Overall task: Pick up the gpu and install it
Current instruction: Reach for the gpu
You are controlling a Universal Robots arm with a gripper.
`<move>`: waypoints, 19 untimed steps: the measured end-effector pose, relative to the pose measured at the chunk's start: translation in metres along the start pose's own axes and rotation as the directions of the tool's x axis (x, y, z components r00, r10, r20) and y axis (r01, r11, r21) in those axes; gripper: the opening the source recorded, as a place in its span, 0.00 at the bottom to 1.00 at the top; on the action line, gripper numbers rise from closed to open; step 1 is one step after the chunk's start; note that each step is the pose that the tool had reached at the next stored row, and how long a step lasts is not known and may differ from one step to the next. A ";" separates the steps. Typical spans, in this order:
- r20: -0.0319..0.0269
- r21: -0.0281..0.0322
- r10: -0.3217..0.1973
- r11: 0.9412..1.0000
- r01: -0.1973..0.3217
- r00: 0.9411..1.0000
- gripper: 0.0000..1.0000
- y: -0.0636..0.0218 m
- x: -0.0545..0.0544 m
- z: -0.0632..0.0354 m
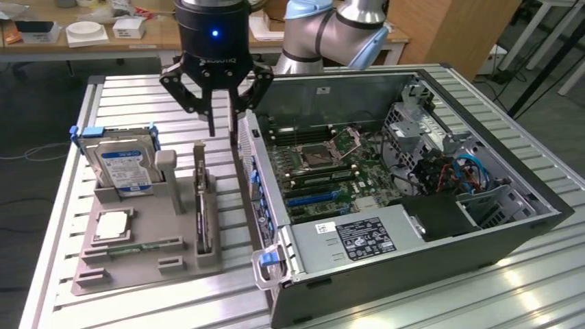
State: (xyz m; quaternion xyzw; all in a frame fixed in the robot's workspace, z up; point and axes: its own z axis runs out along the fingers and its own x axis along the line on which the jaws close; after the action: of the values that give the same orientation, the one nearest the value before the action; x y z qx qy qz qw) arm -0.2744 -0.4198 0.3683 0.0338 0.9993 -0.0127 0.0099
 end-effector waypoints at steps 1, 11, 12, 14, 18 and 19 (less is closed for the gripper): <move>0.000 0.004 0.000 1.000 0.000 1.000 0.38 -0.0007 0.002 0.0004; -0.004 0.046 -0.001 0.999 0.001 1.000 0.38 -0.0076 0.018 0.0032; -0.004 0.049 -0.001 0.999 0.001 1.000 0.38 -0.0084 0.020 0.0036; -0.005 0.053 -0.001 0.999 0.001 1.000 0.38 -0.0097 0.027 0.0050; -0.005 0.057 -0.001 0.998 0.002 1.000 0.38 -0.0117 0.045 0.0099; -0.005 0.057 -0.001 0.998 0.001 1.000 0.38 -0.0119 0.049 0.0113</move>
State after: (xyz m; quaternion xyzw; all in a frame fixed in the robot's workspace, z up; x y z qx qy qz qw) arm -0.3242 -0.4286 0.3563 0.0335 0.9986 -0.0413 0.0066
